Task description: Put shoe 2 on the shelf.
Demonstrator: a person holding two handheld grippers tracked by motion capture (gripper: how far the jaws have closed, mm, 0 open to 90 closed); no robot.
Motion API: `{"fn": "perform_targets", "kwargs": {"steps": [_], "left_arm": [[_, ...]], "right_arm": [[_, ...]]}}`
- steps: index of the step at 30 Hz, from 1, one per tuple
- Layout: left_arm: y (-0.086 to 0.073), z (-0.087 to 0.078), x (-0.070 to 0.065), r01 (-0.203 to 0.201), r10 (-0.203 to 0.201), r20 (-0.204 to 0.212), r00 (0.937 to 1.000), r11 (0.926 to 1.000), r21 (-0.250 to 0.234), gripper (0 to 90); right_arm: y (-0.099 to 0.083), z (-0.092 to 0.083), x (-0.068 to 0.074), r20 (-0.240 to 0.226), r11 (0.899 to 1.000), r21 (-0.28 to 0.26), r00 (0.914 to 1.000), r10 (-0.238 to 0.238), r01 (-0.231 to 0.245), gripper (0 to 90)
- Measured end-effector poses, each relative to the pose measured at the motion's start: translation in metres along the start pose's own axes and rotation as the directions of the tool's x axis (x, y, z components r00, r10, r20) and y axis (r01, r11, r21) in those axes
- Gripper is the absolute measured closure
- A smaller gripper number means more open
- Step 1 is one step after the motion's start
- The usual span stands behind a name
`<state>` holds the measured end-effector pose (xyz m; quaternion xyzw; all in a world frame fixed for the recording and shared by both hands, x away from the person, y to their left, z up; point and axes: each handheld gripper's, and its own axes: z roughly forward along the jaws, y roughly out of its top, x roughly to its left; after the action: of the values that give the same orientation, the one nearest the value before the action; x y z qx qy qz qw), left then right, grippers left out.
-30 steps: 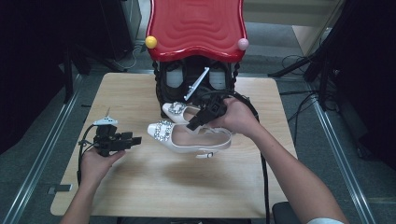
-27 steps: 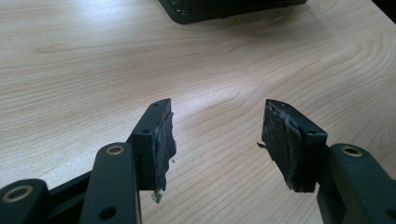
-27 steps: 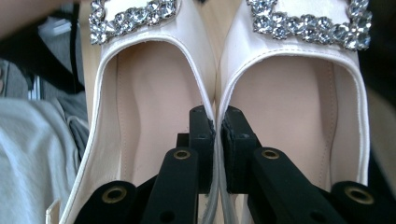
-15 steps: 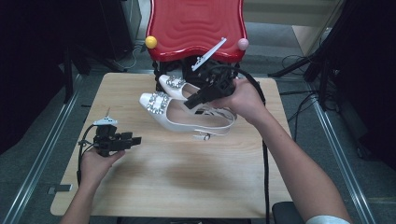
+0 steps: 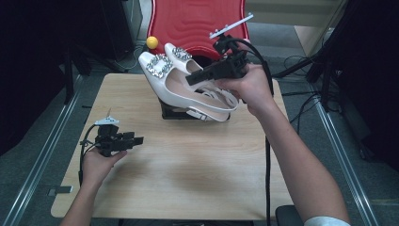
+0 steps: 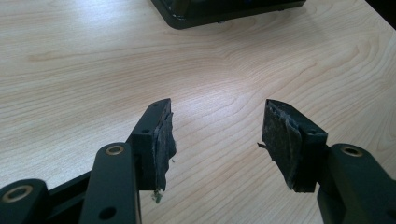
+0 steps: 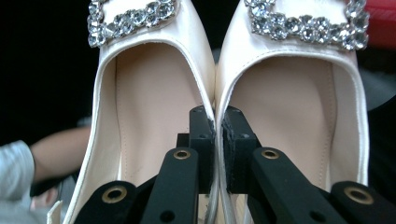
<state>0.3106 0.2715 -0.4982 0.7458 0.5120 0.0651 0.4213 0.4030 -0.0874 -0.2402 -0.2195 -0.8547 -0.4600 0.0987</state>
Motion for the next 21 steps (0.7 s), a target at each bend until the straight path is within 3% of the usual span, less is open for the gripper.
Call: {"fn": "perform_targets", "kwargs": {"steps": [5,11,14,21], "left_arm": [[0.002,0.004,-0.001,-0.001,0.001,0.006,1.0,1.0,0.009,43.4],[0.004,0.009,-0.002,-0.012,0.012,0.016,0.9998,0.9999,0.008,43.4],[0.006,0.011,-0.003,-0.025,0.025,0.014,0.9996,0.9995,0.02,43.4],[0.01,0.016,-0.005,-0.042,0.041,0.027,0.9988,0.9984,0.038,43.3]], "right_arm": [[0.011,-0.013,-0.003,0.026,0.995,-0.084,0.9985,0.048,-0.046,85.0],[0.03,-0.027,-0.011,0.074,0.979,-0.172,0.9893,0.126,-0.112,85.0],[0.039,-0.033,-0.015,0.083,0.967,-0.212,0.9833,0.162,-0.141,85.0],[0.056,-0.045,-0.025,0.129,0.93,-0.303,0.9582,0.256,-0.207,85.0]]}}
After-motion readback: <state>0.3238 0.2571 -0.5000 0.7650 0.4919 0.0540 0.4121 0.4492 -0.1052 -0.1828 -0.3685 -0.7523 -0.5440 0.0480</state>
